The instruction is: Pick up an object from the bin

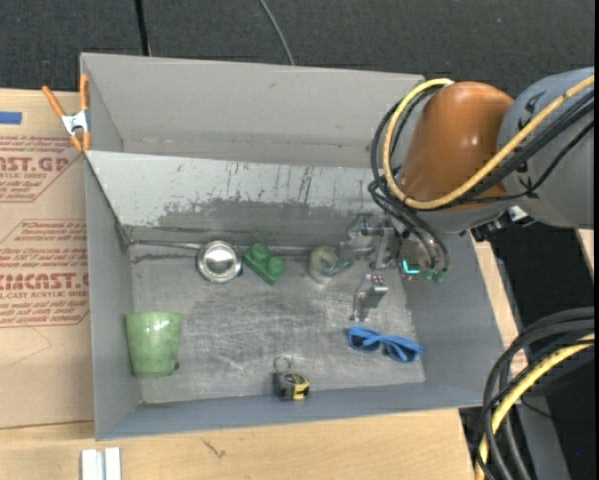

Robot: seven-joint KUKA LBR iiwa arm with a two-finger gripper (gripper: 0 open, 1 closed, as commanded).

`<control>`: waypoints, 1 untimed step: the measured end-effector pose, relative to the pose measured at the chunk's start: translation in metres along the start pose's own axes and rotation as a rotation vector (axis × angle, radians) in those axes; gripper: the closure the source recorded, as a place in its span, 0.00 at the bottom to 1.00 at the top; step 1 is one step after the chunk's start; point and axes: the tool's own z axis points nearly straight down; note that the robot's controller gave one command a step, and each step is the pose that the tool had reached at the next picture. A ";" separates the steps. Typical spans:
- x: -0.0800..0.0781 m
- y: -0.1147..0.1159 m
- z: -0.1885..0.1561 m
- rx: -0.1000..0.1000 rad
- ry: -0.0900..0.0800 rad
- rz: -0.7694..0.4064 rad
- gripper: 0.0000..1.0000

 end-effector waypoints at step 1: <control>0.043 -0.066 0.078 0.001 0.000 -0.178 0.00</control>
Offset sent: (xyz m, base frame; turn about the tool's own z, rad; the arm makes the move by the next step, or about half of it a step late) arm -0.0416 -0.0651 -0.0750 -0.1796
